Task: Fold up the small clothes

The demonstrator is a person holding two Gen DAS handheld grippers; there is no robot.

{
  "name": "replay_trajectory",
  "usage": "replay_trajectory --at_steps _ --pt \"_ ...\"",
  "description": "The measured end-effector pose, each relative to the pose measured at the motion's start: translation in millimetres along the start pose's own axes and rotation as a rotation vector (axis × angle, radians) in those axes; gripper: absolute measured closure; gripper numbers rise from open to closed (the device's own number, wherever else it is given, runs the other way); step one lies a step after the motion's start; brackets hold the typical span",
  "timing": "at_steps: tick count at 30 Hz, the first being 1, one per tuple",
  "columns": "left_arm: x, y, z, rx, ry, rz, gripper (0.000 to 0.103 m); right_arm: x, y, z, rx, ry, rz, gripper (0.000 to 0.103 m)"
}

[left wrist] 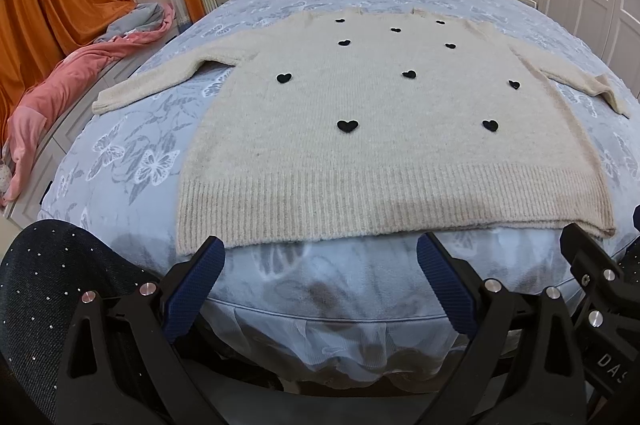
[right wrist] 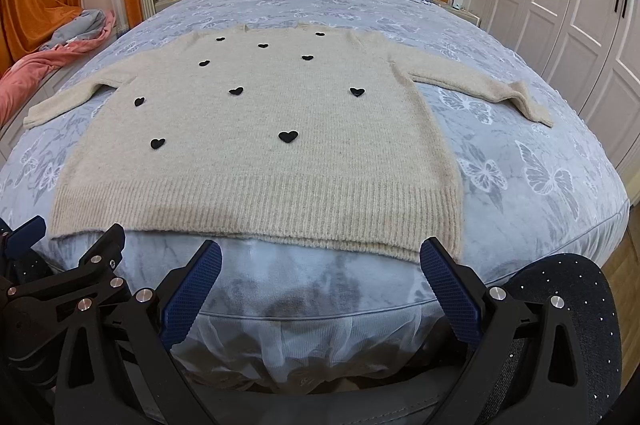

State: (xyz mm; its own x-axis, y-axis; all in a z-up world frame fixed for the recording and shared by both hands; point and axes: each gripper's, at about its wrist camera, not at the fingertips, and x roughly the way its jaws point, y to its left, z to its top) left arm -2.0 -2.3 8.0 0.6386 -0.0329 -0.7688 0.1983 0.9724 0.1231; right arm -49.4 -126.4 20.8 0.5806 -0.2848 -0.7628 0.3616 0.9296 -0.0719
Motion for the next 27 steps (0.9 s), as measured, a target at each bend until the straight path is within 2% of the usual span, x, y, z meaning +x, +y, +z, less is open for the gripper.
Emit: replay_trajectory --at_steps 27 --pt "-1.9 3.5 -5.0 -0.005 0.004 -0.007 0.009 -0.4 0.4 -1.1 0.0 -0.004 -0.005 0.005"
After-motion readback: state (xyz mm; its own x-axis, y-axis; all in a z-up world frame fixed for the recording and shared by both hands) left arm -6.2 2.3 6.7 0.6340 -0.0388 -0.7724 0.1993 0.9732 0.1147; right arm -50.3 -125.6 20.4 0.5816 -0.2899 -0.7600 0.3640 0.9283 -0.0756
